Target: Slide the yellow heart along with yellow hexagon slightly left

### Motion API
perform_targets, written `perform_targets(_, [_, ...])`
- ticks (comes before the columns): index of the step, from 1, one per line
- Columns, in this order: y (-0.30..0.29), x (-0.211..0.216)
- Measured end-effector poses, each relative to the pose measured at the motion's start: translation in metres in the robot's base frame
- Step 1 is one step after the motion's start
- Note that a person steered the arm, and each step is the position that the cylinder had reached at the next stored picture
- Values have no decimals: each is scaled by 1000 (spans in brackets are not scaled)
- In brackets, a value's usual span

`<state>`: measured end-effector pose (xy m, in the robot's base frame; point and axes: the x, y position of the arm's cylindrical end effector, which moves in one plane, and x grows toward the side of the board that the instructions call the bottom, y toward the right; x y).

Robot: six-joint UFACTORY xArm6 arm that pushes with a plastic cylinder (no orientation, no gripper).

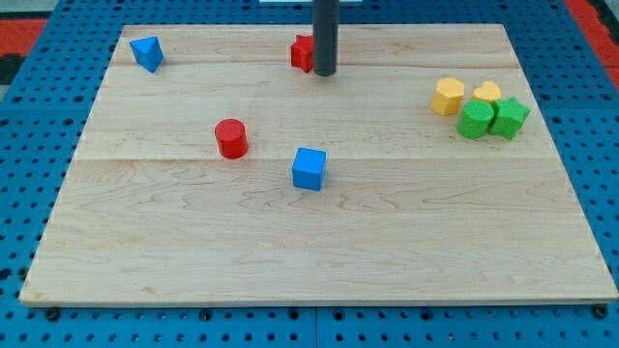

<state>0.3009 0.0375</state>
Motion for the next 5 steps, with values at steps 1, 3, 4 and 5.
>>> perform_targets(1, [24,16])
perform_targets(3, [15,17])
perform_targets(4, [19,9])
perform_targets(5, [65,-16])
